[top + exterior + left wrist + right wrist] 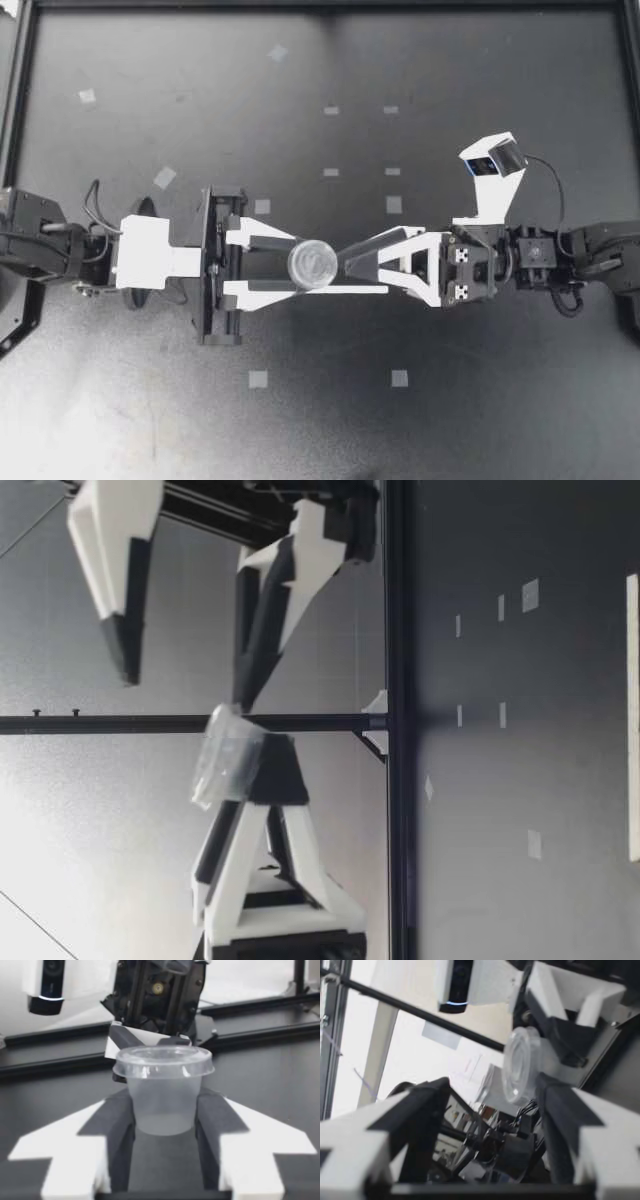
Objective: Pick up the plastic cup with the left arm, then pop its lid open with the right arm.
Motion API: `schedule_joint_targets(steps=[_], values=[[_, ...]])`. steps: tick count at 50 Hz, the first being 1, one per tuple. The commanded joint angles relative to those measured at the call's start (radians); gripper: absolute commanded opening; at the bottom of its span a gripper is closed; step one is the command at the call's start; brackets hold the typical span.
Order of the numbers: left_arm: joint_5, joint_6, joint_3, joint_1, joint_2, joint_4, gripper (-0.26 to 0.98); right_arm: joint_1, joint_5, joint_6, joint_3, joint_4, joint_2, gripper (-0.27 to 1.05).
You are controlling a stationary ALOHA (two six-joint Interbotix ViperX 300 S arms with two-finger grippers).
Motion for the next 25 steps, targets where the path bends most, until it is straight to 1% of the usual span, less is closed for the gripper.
schedule_joint_targets(steps=[1,6,11,19,25], values=[[0.003,-0.003,-0.011,0.008,-0.018,-0.003,0.06,0.002,-0.052,-0.008,-0.037,-0.021,-0.038,0.66],[0.020,-0.008,-0.011,0.008,-0.018,-0.003,0.06,-0.005,-0.133,-0.052,-0.044,-0.031,-0.055,0.66],[0.040,-0.009,-0.011,0.008,-0.023,-0.003,0.06,-0.014,-0.152,-0.121,-0.040,-0.031,-0.086,0.66],[0.054,-0.038,-0.012,0.008,-0.032,-0.005,0.06,-0.031,-0.067,-0.213,-0.018,-0.041,-0.137,0.66],[0.054,-0.166,-0.023,0.008,-0.037,-0.018,0.06,-0.058,0.061,-0.393,-0.006,-0.117,-0.179,0.66]])
